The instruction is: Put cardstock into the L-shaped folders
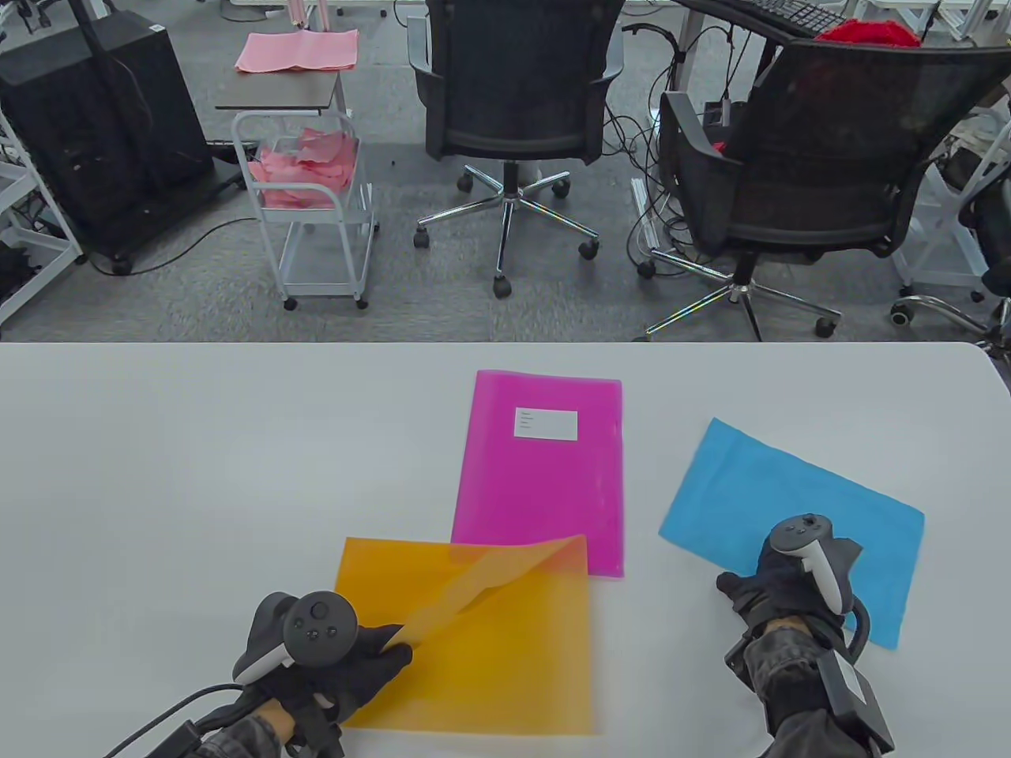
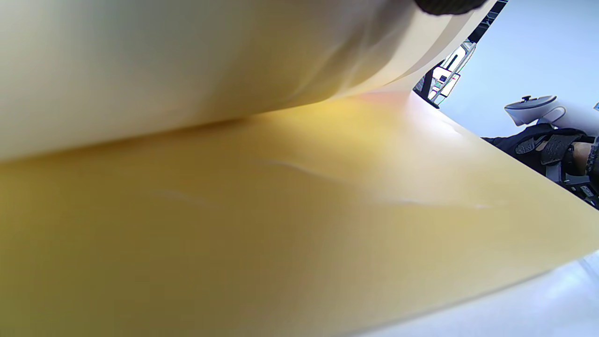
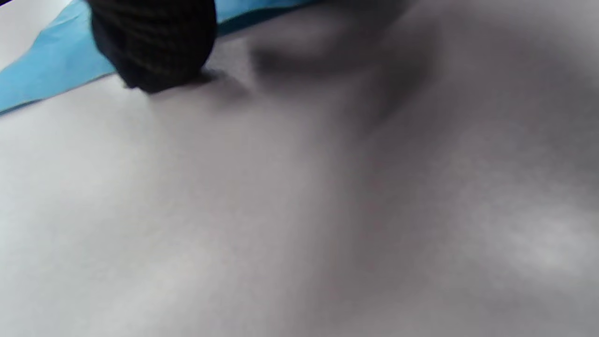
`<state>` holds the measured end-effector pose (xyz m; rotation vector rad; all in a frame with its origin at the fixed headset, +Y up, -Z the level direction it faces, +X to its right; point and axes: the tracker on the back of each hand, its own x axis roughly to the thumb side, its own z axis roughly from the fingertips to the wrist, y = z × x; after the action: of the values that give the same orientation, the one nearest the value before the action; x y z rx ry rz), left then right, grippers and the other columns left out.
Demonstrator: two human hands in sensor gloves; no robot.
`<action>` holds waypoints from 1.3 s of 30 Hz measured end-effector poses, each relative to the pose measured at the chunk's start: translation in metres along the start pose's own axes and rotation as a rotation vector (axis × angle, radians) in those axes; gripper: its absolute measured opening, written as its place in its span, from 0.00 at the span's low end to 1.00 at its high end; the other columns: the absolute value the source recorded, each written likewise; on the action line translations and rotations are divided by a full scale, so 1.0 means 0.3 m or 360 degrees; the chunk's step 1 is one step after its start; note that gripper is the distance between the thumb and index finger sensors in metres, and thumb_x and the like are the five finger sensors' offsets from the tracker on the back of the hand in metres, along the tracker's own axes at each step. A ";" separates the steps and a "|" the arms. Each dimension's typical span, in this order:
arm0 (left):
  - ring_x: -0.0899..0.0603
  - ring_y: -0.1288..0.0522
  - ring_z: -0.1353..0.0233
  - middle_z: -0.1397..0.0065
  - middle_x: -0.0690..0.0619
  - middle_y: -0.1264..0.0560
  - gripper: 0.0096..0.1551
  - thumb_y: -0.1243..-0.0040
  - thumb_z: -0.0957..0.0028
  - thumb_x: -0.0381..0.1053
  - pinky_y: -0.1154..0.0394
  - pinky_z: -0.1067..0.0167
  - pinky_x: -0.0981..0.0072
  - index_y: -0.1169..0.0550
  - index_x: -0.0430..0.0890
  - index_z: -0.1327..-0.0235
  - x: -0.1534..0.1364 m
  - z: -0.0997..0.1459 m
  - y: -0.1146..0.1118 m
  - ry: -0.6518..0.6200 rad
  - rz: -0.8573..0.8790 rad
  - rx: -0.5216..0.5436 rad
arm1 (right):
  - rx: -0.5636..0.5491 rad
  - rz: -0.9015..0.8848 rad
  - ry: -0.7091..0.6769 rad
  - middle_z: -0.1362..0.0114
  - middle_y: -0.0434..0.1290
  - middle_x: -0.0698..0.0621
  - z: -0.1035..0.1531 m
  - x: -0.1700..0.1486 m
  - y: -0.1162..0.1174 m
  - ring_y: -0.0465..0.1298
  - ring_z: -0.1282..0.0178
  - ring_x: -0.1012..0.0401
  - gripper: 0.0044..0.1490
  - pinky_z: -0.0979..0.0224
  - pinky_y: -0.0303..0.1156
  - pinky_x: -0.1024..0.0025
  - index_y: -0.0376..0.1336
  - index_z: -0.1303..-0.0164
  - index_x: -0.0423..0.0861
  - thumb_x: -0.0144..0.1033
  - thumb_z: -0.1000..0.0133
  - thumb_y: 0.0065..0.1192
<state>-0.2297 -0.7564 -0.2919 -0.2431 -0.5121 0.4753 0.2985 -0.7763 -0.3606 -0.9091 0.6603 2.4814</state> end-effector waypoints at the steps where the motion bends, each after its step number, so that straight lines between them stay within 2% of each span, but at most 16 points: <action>1: 0.39 0.15 0.46 0.42 0.46 0.16 0.28 0.47 0.47 0.65 0.17 0.54 0.46 0.21 0.54 0.41 0.000 0.000 0.000 0.0002 -0.0007 0.0001 | -0.0023 0.0060 0.0001 0.25 0.39 0.49 0.009 0.012 0.001 0.38 0.23 0.44 0.55 0.17 0.36 0.39 0.37 0.28 0.56 0.57 0.55 0.64; 4: 0.39 0.15 0.46 0.42 0.46 0.16 0.28 0.47 0.48 0.65 0.17 0.54 0.46 0.21 0.53 0.41 0.001 0.001 0.002 0.0005 -0.0034 0.0007 | -0.0126 0.0224 -0.0031 0.28 0.48 0.44 0.038 0.056 0.011 0.47 0.26 0.41 0.50 0.19 0.46 0.38 0.42 0.29 0.50 0.55 0.54 0.62; 8: 0.38 0.14 0.47 0.42 0.45 0.16 0.28 0.47 0.48 0.64 0.17 0.54 0.46 0.21 0.53 0.41 0.007 0.002 0.005 -0.0007 -0.0076 0.0016 | -0.0188 0.0334 -0.0080 0.31 0.53 0.41 0.060 0.093 0.028 0.53 0.29 0.41 0.45 0.22 0.53 0.38 0.46 0.33 0.44 0.52 0.53 0.60; 12: 0.37 0.13 0.48 0.43 0.45 0.15 0.28 0.47 0.48 0.64 0.17 0.55 0.46 0.21 0.52 0.41 0.025 0.004 0.003 -0.0040 -0.0158 0.0046 | -0.0317 0.0548 -0.0129 0.36 0.59 0.42 0.085 0.143 0.064 0.60 0.33 0.42 0.35 0.27 0.60 0.40 0.51 0.38 0.45 0.47 0.49 0.58; 14: 0.37 0.13 0.48 0.43 0.45 0.15 0.28 0.47 0.48 0.64 0.16 0.56 0.46 0.21 0.52 0.41 0.037 0.006 0.002 -0.0053 -0.0233 0.0058 | -0.0361 0.0639 -0.0095 0.39 0.62 0.43 0.092 0.162 0.067 0.64 0.36 0.44 0.33 0.30 0.64 0.42 0.52 0.40 0.45 0.47 0.50 0.58; 16: 0.37 0.12 0.48 0.43 0.45 0.15 0.28 0.46 0.48 0.64 0.16 0.56 0.46 0.21 0.52 0.41 0.048 0.009 0.004 -0.0059 -0.0322 0.0086 | -0.0340 0.0544 -0.0134 0.42 0.66 0.44 0.103 0.163 0.046 0.68 0.39 0.45 0.31 0.33 0.67 0.44 0.56 0.42 0.45 0.47 0.50 0.61; 18: 0.37 0.12 0.49 0.43 0.45 0.15 0.28 0.46 0.48 0.63 0.16 0.56 0.46 0.21 0.51 0.41 0.055 0.010 0.007 -0.0049 -0.0387 0.0128 | -0.0389 0.0444 -0.0168 0.44 0.68 0.43 0.129 0.163 0.009 0.71 0.42 0.45 0.31 0.37 0.70 0.44 0.58 0.44 0.44 0.46 0.52 0.62; 21: 0.37 0.11 0.49 0.44 0.45 0.15 0.28 0.46 0.48 0.63 0.16 0.57 0.46 0.20 0.51 0.41 0.063 0.012 0.015 0.0024 -0.0483 0.0229 | -0.0486 0.0339 -0.0305 0.46 0.70 0.41 0.226 0.195 -0.074 0.72 0.45 0.43 0.31 0.40 0.71 0.43 0.60 0.46 0.42 0.44 0.54 0.64; 24: 0.37 0.11 0.50 0.45 0.44 0.14 0.28 0.46 0.48 0.63 0.16 0.58 0.46 0.20 0.50 0.42 0.058 0.015 0.025 0.0098 -0.0551 0.0307 | -0.0496 0.0478 -0.0515 0.48 0.72 0.40 0.358 0.255 -0.107 0.74 0.48 0.43 0.31 0.43 0.73 0.43 0.62 0.47 0.41 0.43 0.55 0.65; 26: 0.37 0.11 0.51 0.45 0.44 0.14 0.28 0.46 0.47 0.62 0.16 0.58 0.46 0.20 0.50 0.42 0.051 0.015 0.030 0.0148 -0.0573 0.0332 | -0.0450 0.0678 -0.0670 0.48 0.73 0.40 0.445 0.301 -0.080 0.75 0.49 0.43 0.31 0.45 0.73 0.43 0.63 0.47 0.41 0.43 0.56 0.66; 28: 0.37 0.11 0.51 0.46 0.44 0.14 0.28 0.46 0.47 0.62 0.16 0.59 0.46 0.20 0.49 0.42 0.045 0.015 0.036 0.0191 -0.0587 0.0355 | -0.0379 0.0848 -0.0759 0.49 0.74 0.40 0.500 0.339 -0.033 0.76 0.50 0.43 0.31 0.45 0.74 0.44 0.64 0.48 0.41 0.43 0.57 0.67; 31: 0.37 0.11 0.51 0.46 0.44 0.14 0.28 0.46 0.47 0.62 0.16 0.59 0.46 0.20 0.49 0.42 0.041 0.016 0.045 0.0234 -0.0617 0.0380 | -0.0376 0.1033 -0.0868 0.51 0.75 0.40 0.562 0.385 0.044 0.77 0.52 0.43 0.30 0.48 0.75 0.43 0.66 0.50 0.41 0.42 0.59 0.69; 35: 0.36 0.11 0.51 0.45 0.43 0.14 0.28 0.46 0.47 0.62 0.16 0.59 0.46 0.20 0.49 0.42 0.035 0.015 0.048 0.0266 -0.0634 0.0389 | -0.0398 0.1182 -0.0964 0.53 0.77 0.39 0.625 0.417 0.115 0.78 0.54 0.43 0.30 0.50 0.76 0.43 0.68 0.52 0.40 0.42 0.60 0.70; 39: 0.36 0.11 0.50 0.44 0.43 0.15 0.28 0.47 0.47 0.62 0.16 0.58 0.45 0.21 0.49 0.41 0.039 0.011 0.038 0.0204 -0.0637 0.0337 | -0.0395 0.1267 -0.1057 0.52 0.76 0.40 0.651 0.438 0.182 0.78 0.54 0.44 0.30 0.49 0.76 0.44 0.66 0.50 0.40 0.43 0.59 0.68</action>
<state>-0.2268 -0.7406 -0.2881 0.0347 -0.3690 0.1205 0.0834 -0.6830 -0.3026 0.2261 0.5364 3.3381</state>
